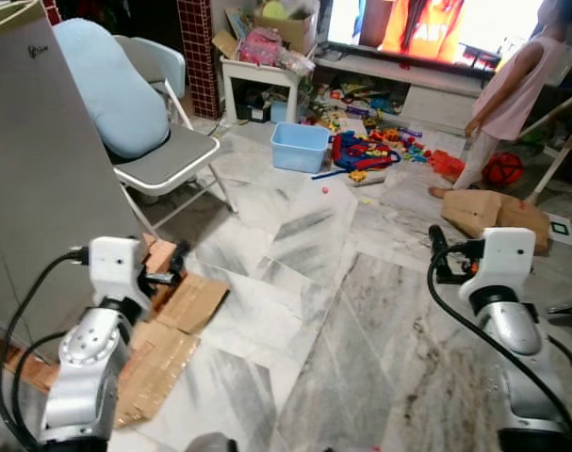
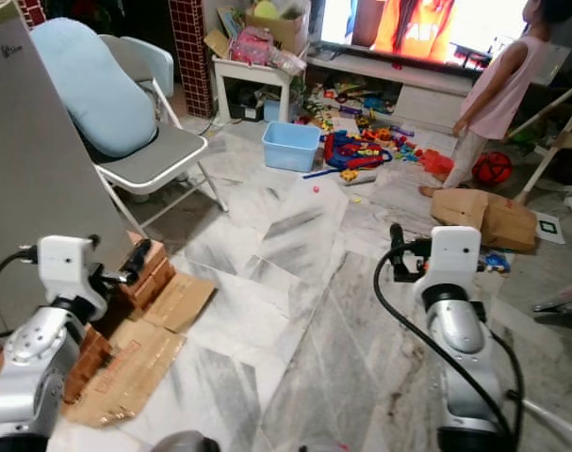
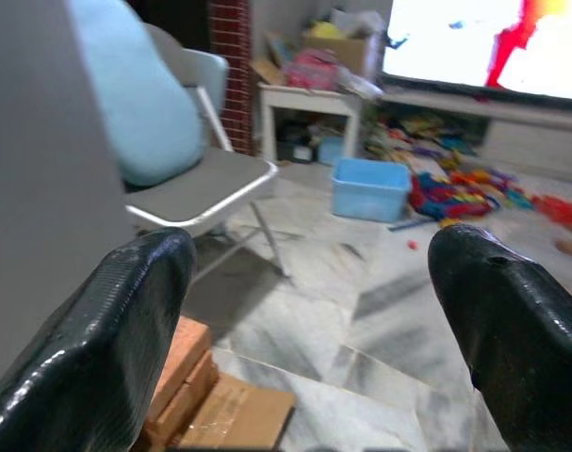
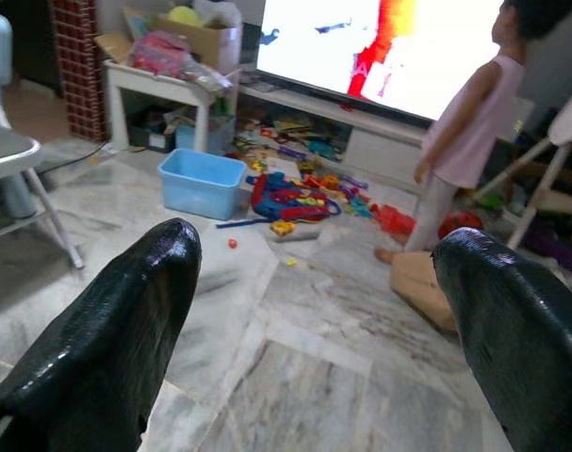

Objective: Restocking fridge

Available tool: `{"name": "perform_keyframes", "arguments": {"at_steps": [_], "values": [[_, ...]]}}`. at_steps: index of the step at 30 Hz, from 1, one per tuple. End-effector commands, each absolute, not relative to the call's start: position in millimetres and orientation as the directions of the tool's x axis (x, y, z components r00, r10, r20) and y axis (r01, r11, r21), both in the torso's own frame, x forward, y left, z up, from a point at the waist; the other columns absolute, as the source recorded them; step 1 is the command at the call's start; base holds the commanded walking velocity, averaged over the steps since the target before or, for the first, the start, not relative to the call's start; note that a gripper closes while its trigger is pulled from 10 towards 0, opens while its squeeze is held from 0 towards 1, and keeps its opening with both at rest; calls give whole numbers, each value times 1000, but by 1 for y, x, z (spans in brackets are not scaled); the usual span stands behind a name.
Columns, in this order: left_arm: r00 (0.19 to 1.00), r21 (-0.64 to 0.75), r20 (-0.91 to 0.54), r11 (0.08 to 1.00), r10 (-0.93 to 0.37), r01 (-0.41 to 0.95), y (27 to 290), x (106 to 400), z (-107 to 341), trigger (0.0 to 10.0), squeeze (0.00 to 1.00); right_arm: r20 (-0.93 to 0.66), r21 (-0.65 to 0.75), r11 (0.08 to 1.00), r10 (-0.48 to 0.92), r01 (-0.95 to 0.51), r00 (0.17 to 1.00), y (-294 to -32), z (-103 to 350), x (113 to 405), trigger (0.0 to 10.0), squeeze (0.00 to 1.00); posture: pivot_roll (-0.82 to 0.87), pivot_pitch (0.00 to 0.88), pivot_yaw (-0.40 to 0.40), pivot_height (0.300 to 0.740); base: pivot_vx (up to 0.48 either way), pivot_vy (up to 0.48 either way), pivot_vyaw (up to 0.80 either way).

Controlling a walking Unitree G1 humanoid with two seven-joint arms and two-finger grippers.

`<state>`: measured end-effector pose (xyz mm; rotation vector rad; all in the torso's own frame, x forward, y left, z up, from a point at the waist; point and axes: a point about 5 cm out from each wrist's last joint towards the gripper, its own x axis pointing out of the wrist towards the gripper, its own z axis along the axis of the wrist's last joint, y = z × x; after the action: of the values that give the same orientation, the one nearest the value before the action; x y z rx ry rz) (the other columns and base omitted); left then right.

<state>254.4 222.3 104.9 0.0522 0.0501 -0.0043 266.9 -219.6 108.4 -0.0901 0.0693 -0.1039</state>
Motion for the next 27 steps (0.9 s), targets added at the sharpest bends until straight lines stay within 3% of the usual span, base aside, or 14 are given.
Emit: {"name": "perform_keyframes", "arguments": {"at_steps": [1, 5, 13, 18, 20, 27], "values": [[999, 85, -29, 996, 41, -38, 230, 249, 108, 10000, 0, -58, -89, 993, -85, 80, 995, -211, 110, 274, 10000, 0, 111, 0, -133, 740, 0, 0, 0], [996, 57, -38, 995, 78, -76, 234, 243, 103, 10000, 0, -41, -105, 994, -46, 41, 998, -203, 114, 283, 10000, 0, 79, 0, -147, 740, 0, 0, 0], [999, 72, -2, 997, 36, -36, 214, 254, 105, 10000, 0, -21, -95, 987, -135, 133, 991, -221, 121, 296, 10000, 0, 93, 0, -131, 740, 0, 0, 0], [999, 69, -34, 997, 19, -17, 216, 245, 101, 10000, 0, -30, -82, 979, -191, 188, 981, -229, 114, 282, 10000, 0, 69, 0, -44, 740, 0, 0, -265], [996, 80, -64, 995, -59, 64, 210, 245, 96, 10000, 0, -31, -72, 972, -228, 225, 973, -232, 110, 267, 10000, 0, 32, 0, 16, 740, 0, 0, -459], [987, 97, -52, 983, -150, 154, 203, 263, 100, 10000, 0, -39, -73, 963, -261, 258, 965, -236, 105, 242, 10000, 0, -29, 0, 33, 740, 0, 0, -501]]}}
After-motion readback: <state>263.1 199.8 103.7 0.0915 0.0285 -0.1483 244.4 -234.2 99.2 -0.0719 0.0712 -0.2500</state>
